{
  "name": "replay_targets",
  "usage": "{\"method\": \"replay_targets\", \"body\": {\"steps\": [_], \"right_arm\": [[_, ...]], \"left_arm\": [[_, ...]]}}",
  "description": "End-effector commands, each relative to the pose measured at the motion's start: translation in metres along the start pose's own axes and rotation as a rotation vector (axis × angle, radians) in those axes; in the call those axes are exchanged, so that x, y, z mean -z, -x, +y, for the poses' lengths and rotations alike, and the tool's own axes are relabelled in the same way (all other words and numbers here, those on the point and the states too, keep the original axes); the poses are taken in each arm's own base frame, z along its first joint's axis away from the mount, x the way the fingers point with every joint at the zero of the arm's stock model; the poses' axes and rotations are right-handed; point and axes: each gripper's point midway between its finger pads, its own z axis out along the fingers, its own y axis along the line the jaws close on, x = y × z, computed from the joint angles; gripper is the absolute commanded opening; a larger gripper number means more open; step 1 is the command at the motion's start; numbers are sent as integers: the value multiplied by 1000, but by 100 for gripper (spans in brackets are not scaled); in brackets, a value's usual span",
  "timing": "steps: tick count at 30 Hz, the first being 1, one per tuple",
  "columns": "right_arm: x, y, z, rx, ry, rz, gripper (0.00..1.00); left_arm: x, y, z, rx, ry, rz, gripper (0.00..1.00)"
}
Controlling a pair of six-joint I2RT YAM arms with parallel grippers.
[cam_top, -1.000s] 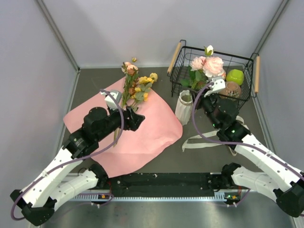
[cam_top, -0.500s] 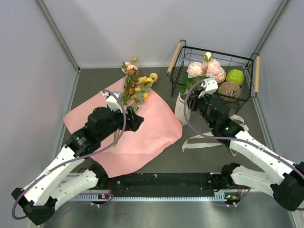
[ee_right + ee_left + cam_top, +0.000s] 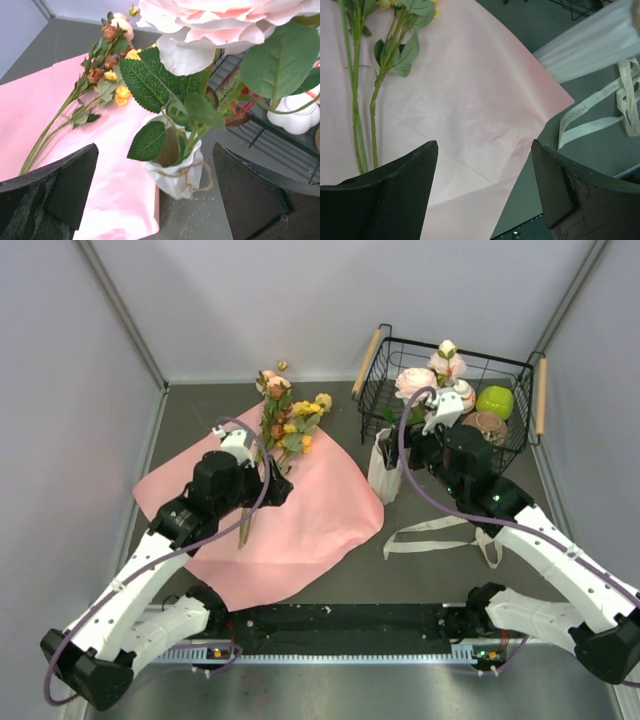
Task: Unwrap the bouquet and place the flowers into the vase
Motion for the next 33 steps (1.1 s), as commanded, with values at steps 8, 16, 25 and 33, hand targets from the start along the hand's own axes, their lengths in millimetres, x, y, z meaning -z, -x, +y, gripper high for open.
{"method": "replay_targets", "body": {"steps": [8, 16, 25, 33], "right_arm": [[69, -45, 18, -116, 170, 190, 99], [97, -54, 41, -169, 335, 214, 99], [96, -61, 40, -134, 334, 241, 99], [94, -59, 42, -118, 347, 248, 99]], "left_arm": [[-40, 5, 113, 248, 210, 171, 61], [-99, 8, 159, 291, 286, 361, 30], [-116, -5, 145, 46, 380, 425, 52], [-133, -29, 159, -95, 528, 539, 44]]}}
